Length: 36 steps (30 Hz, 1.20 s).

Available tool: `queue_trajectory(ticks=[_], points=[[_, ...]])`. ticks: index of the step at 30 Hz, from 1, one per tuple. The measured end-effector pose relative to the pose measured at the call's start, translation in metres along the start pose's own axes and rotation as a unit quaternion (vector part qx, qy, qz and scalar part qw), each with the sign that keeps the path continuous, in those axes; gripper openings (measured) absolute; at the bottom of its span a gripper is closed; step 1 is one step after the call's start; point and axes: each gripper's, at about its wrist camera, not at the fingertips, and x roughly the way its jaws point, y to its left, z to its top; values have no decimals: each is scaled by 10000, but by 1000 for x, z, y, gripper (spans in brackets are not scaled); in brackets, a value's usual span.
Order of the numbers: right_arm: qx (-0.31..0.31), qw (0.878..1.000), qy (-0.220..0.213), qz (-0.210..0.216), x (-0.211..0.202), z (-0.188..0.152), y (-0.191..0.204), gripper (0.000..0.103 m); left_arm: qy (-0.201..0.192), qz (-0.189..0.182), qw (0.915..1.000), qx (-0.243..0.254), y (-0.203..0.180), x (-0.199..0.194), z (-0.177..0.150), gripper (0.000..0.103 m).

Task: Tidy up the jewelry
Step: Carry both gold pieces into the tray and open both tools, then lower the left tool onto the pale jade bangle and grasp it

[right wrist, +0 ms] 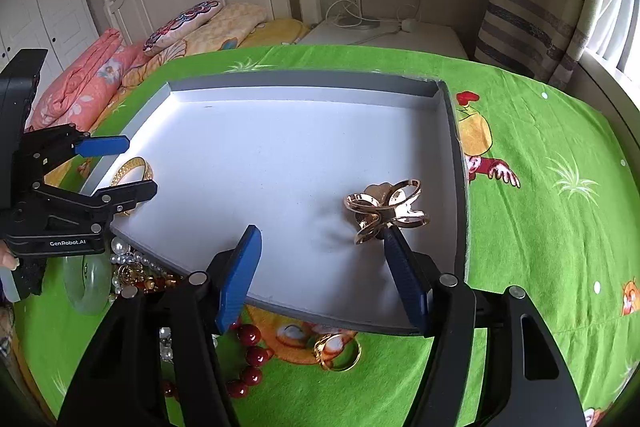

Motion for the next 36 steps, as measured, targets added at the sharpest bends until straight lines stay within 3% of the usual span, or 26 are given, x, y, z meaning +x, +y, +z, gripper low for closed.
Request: queue_trajectory(ticks=[10, 14, 17, 22, 25, 29, 32, 36], points=[[-243, 9995, 6, 176, -34, -49, 21, 62, -513, 301, 9955, -733, -32, -54, -79, 70], [-286, 9994, -58, 171, -56, -79, 24, 62, -752, 307, 9934, -807, -52, -75, -106, 70], [-226, 9996, -114, 97, -71, -98, 27, 62, -807, 230, 9942, -677, -64, -84, -117, 71], [-11, 9999, -130, 52, -88, -118, 38, 64, -774, 182, 9955, -509, -73, -83, -118, 81], [120, 9978, -648, -28, -109, -124, 36, 73, -842, 203, 9946, -568, -72, -86, -119, 82], [373, 9895, -1364, 289, -144, -132, 20, 74, -1312, 136, 9853, -1082, -55, -108, -128, 86], [-89, 9890, -1422, 411, -156, -142, 29, 73, -1735, -30, 9722, -1570, -42, -131, -149, 93], [-693, 9874, -1346, 449, -157, -167, 52, 73, -1942, -254, 9577, -2110, -26, -154, -186, 100]])
